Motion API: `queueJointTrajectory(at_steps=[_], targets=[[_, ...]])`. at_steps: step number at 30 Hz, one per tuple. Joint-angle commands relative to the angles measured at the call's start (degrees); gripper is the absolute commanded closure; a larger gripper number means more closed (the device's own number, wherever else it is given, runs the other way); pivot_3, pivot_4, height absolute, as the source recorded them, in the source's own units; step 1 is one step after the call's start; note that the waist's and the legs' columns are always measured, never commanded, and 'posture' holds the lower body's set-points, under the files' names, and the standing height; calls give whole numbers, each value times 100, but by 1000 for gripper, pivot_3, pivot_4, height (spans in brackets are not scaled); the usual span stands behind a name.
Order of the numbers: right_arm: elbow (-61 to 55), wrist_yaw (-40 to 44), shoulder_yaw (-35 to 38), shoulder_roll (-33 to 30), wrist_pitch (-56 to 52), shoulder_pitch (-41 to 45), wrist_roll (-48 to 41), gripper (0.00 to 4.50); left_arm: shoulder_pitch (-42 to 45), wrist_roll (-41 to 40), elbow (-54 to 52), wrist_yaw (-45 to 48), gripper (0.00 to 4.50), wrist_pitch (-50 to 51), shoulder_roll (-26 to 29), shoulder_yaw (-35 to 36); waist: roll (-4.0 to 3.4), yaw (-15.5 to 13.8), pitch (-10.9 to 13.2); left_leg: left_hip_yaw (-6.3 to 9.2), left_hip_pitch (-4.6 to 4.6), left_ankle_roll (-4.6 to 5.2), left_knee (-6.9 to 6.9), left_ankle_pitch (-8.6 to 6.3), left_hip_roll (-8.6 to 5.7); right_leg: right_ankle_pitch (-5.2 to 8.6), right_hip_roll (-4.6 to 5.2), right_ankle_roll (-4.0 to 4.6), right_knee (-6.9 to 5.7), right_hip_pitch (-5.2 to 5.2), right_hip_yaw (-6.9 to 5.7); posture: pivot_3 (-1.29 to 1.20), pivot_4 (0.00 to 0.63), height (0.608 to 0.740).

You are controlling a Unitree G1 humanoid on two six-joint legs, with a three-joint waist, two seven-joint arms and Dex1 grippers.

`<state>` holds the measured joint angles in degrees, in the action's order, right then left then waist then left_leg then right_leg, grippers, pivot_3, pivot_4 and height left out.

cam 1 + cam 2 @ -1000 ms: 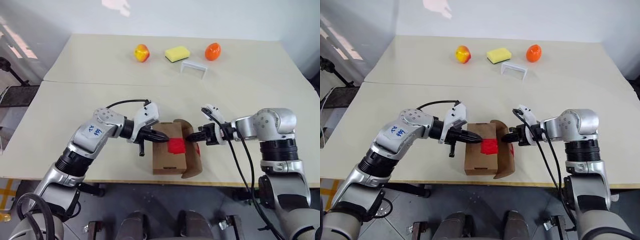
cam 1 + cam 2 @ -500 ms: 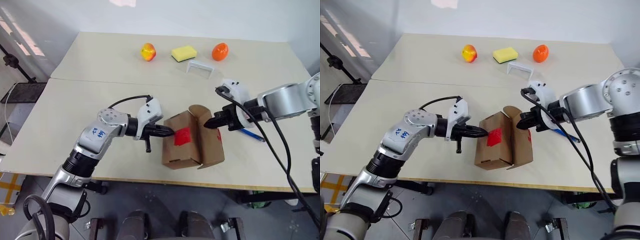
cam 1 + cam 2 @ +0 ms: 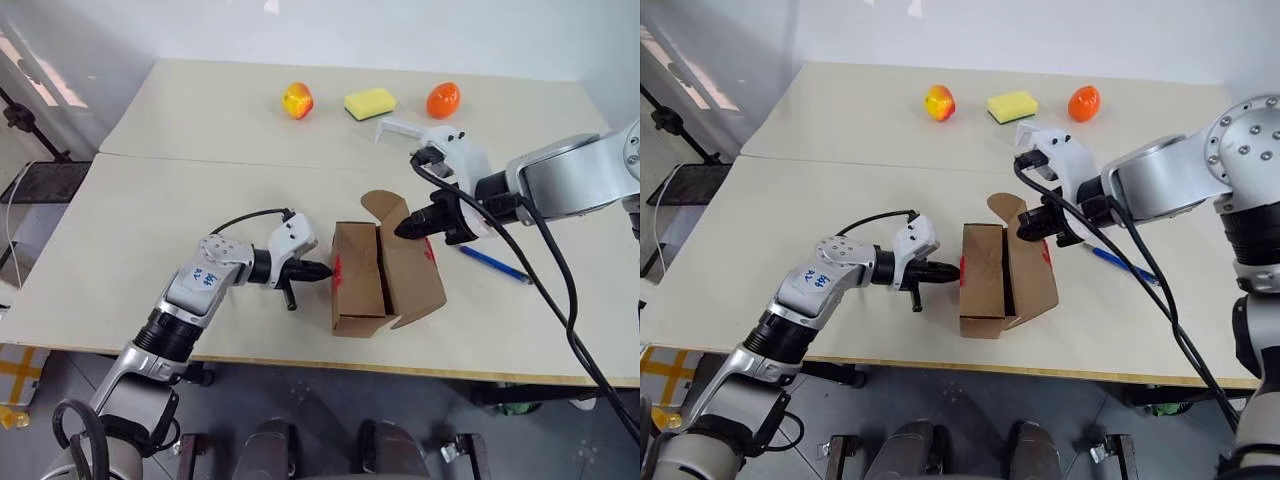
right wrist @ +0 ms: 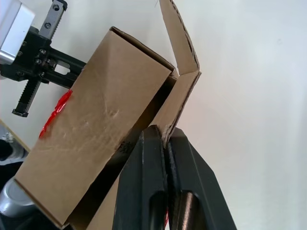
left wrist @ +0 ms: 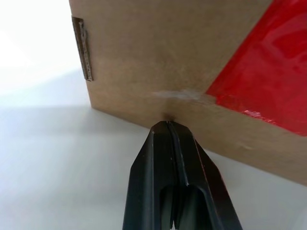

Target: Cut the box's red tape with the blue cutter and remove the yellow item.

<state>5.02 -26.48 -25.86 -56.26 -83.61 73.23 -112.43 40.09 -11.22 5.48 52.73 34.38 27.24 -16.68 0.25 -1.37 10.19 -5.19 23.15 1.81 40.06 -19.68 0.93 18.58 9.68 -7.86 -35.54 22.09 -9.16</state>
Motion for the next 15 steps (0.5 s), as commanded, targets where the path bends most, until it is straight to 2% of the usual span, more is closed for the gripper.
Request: queueJointTrajectory(at_steps=[1,6,8,15], targets=[[-322,-294,-187,-85,114,-118,-57,4472,-21,-569,-326,332,4500,263,113,529,0,7,0,-1,2,0,0,0,-1,0,0,0,0,4,1,0,150,740],[-494,-596,-242,-66,266,-196,-57,4472,247,-1735,-687,848,4500,1268,467,1424,1,58,1,-4,10,-3,-3,1,7,0,-2,0,-9,25,6,0,150,740],[-578,-802,-272,-107,328,-192,-57,4472,582,-1865,-701,658,4500,1328,340,1577,3,53,7,-5,16,-3,-1,2,6,0,-2,0,-9,30,6,0,150,740],[-643,-1118,-283,-85,422,-153,-57,4472,1233,-1369,-538,504,4500,828,-37,929,8,4,9,-6,30,4,1,1,-11,-4,4,-5,-9,39,6,0,150,740]])
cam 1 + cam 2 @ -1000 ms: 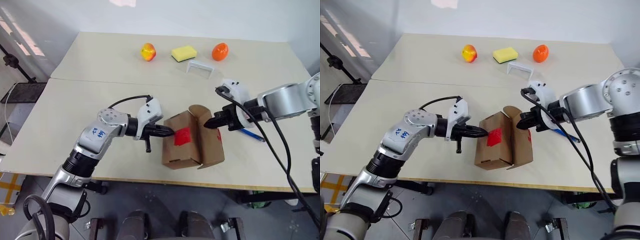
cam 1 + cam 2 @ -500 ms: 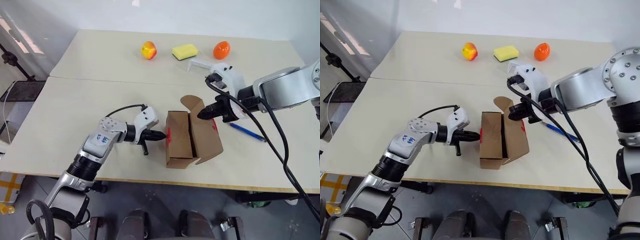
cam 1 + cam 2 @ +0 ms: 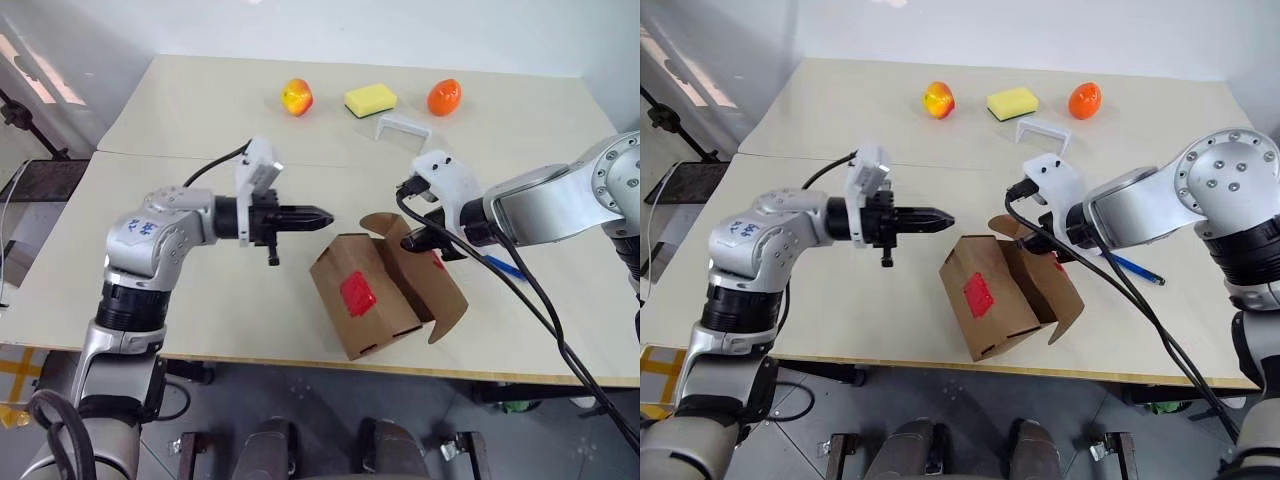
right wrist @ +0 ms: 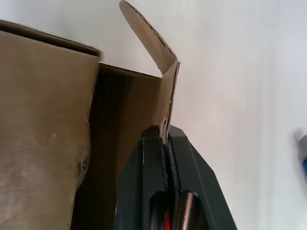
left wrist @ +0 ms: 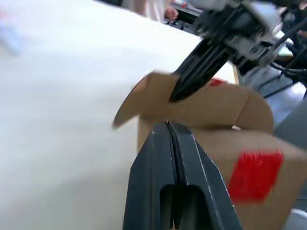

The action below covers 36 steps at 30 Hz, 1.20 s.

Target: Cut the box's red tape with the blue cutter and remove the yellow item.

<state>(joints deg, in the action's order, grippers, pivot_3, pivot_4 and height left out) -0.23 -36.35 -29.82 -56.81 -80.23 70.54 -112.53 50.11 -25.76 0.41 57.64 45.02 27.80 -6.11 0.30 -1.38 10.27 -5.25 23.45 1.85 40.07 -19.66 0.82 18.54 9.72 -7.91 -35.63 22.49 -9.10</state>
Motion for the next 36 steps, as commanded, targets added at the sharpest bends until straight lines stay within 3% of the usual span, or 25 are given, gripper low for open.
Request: queueJointTrajectory(at_steps=[1,9,12,16,25,36], targets=[[-122,-155,126,-20,98,115,-47,4472,291,72,-17,70,4500,-288,-120,-155,6,8,4,0,0,0,-1,0,-1,0,0,0,0,1,-1,0,150,740],[-107,-361,195,4,136,162,-47,4472,357,215,15,555,4500,-475,4,-595,7,24,5,-4,3,-1,-4,1,-1,0,-4,0,0,9,-4,0,150,740],[-116,-448,238,-3,178,116,-47,4472,269,467,-23,924,4500,-598,379,-966,7,23,5,-4,4,-1,-2,1,0,0,-4,0,0,9,-2,0,150,740],[-92,-461,238,-8,153,186,-47,4472,327,1259,236,1500,4500,-1424,852,-1693,7,5,5,-8,4,-1,-1,0,-4,0,-4,0,0,9,-3,0,150,740],[-59,-283,240,90,97,348,-47,4472,509,2428,707,2125,4500,-2972,1163,-2403,7,18,4,-11,-6,-1,1,1,0,0,-4,0,-5,4,1,0,150,740],[37,-106,358,-238,39,215,-47,4472,126,2979,821,2057,4500,-3110,1479,-2364,-26,-35,-16,-14,-33,11,17,17,15,-2,6,5,-23,-19,10,0,150,740]])
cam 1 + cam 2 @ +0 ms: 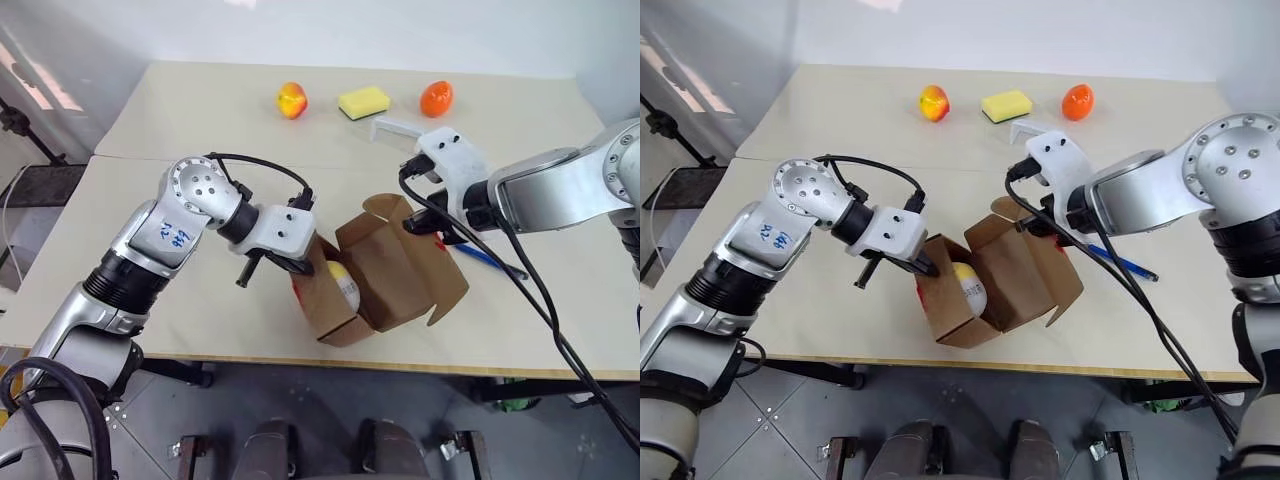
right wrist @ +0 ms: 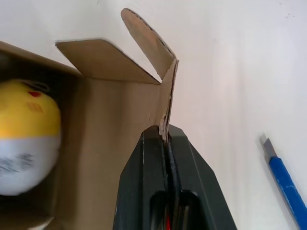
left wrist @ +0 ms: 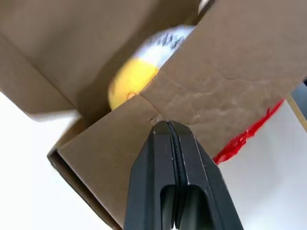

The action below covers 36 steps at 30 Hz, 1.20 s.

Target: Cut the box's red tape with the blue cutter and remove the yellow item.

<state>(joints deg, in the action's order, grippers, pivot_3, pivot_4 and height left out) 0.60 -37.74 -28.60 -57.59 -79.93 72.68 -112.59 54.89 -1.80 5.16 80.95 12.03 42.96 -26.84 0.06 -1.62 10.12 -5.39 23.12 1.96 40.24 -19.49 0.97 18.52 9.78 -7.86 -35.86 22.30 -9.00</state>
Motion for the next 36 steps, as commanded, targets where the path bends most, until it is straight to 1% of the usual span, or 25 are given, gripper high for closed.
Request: queueJointTrajectory(at_steps=[1,3,4,9,13,17,18,21,24,28,29,32,36], targets=[[-50,32,229,-179,6,-19,-41,4472,-388,613,349,-291,4500,190,-56,-264,-2,-13,-1,2,0,7,1,6,-7,-2,6,-2,-2,-2,1,0,150,740],[-66,-98,104,-289,-28,-145,-41,4472,-544,753,445,-444,4500,139,-128,-223,17,-12,10,0,20,12,1,8,-11,-9,10,-7,-2,15,3,0,150,740],[-51,-21,155,-205,30,-315,-41,4472,-602,801,540,-592,4500,119,-238,-168,22,-22,11,4,26,13,1,8,-11,-9,10,-7,-2,19,0,0,150,740],[-91,-253,164,177,320,-918,-41,4472,-542,932,1116,-1060,4500,-49,-721,30,22,-28,11,7,32,17,-5,4,-26,-17,17,-7,3,15,-9,0,150,740],[-157,-547,162,304,392,-1132,-41,4472,-465,1057,1378,-1145,4500,-256,-852,86,22,-42,11,5,33,17,-1,6,-26,-19,17,-11,3,11,-14,0,150,740],[-197,-748,132,165,270,-861,-41,4472,-336,792,1414,-1038,4500,-71,-862,433,22,0,11,8,32,17,-1,6,-24,-20,16,-12,3,13,-14,0,150,740],[-153,-750,139,116,208,-717,-41,4472,-229,610,1415,-940,4500,33,-866,601,23,14,12,8,33,17,-2,7,-23,-20,16,-12,3,16,-13,0,150,740],[32,-662,199,46,51,-286,-41,4472,49,-97,1105,-608,4500,735,-981,1061,25,38,17,9,47,15,-2,7,-19,-20,14,-12,3,34,-12,0,150,740],[128,-631,170,25,-23,-26,-41,4472,184,-669,720,-510,4500,1389,-1149,1376,26,38,18,10,48,14,-10,7,-18,-20,12,-12,6,34,-16,0,150,740],[156,-678,159,50,-12,0,-41,4472,325,-1196,331,-533,4500,2040,-1324,1633,27,38,18,10,50,15,-16,6,-21,-20,13,-12,12,34,-16,0,150,740],[134,-722,123,11,-34,13,-41,4472,434,-1269,278,-566,4500,2154,-1399,1645,28,34,18,10,51,15,-17,6,-22,-20,13,-12,14,34,-17,0,150,740],[103,-760,95,-45,-63,25,-41,4472,739,-935,406,-593,4500,1905,-1512,1243,30,22,20,8,59,15,-10,7,-22,-20,12,-12,15,34,-24,0,150,740],[57,-717,112,-36,-42,-41,-41,4472,1058,-805,648,-626,4500,1653,-1741,1013,30,32,19,4,60,15,-11,6,-25,-20,13,-12,16,35,-23,0,150,740]])
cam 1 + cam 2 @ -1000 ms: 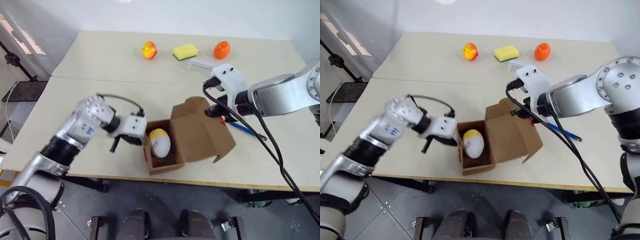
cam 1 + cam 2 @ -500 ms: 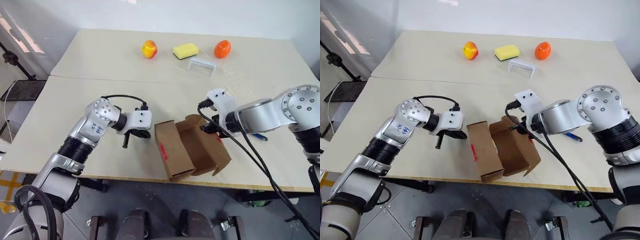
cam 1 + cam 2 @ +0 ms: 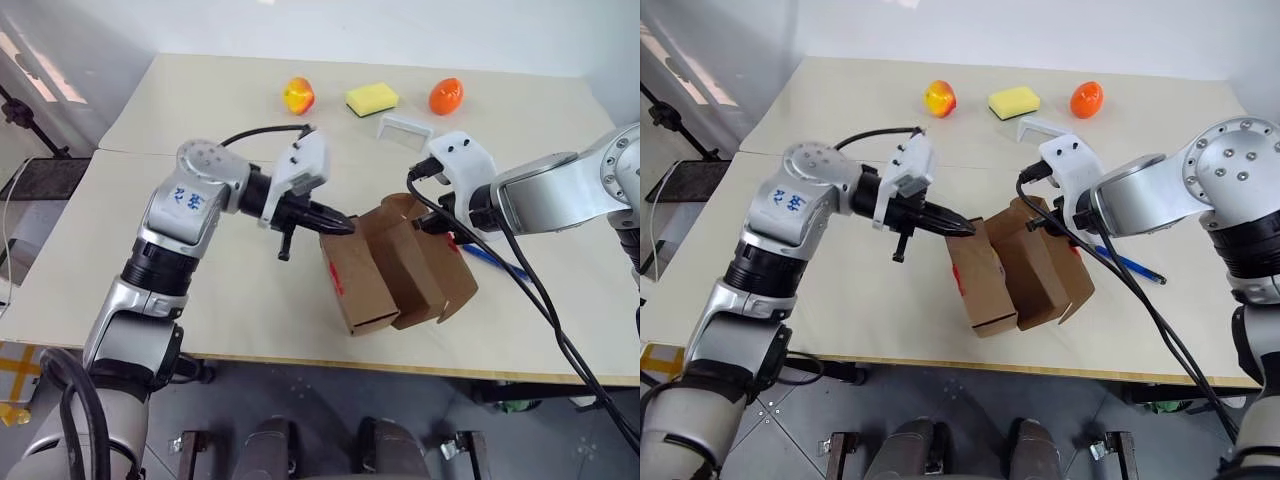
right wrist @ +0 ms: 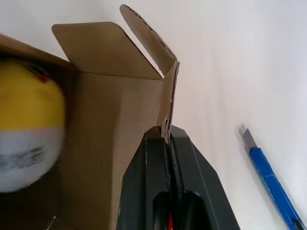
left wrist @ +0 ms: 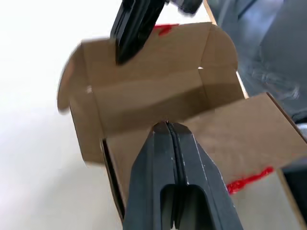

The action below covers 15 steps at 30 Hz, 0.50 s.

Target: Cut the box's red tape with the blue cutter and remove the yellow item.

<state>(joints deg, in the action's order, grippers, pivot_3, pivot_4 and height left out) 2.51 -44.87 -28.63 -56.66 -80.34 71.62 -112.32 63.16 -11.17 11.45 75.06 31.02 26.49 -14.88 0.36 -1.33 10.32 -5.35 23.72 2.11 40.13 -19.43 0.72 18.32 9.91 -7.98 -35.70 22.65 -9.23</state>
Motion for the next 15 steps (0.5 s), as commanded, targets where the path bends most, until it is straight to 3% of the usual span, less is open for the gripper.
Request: queueJointTrajectory(at_steps=[1,5,15], targets=[[-146,-1,112,-126,2,64,-68,4472,264,277,83,-27,4500,-408,-84,-303,0,5,0,-1,0,0,-1,0,0,0,0,0,0,0,-1,0,150,740],[-268,-52,125,-83,84,1,-68,4472,251,743,245,281,4500,-1234,79,-784,0,11,0,-5,-1,0,-3,0,-1,0,-1,0,0,2,-1,0,150,740],[-479,-113,144,-48,225,-173,-68,4472,643,1600,1322,387,4500,-3007,-33,-1225,0,-3,0,-9,13,0,5,0,-1,0,-2,0,2,7,-5,0,150,740]])
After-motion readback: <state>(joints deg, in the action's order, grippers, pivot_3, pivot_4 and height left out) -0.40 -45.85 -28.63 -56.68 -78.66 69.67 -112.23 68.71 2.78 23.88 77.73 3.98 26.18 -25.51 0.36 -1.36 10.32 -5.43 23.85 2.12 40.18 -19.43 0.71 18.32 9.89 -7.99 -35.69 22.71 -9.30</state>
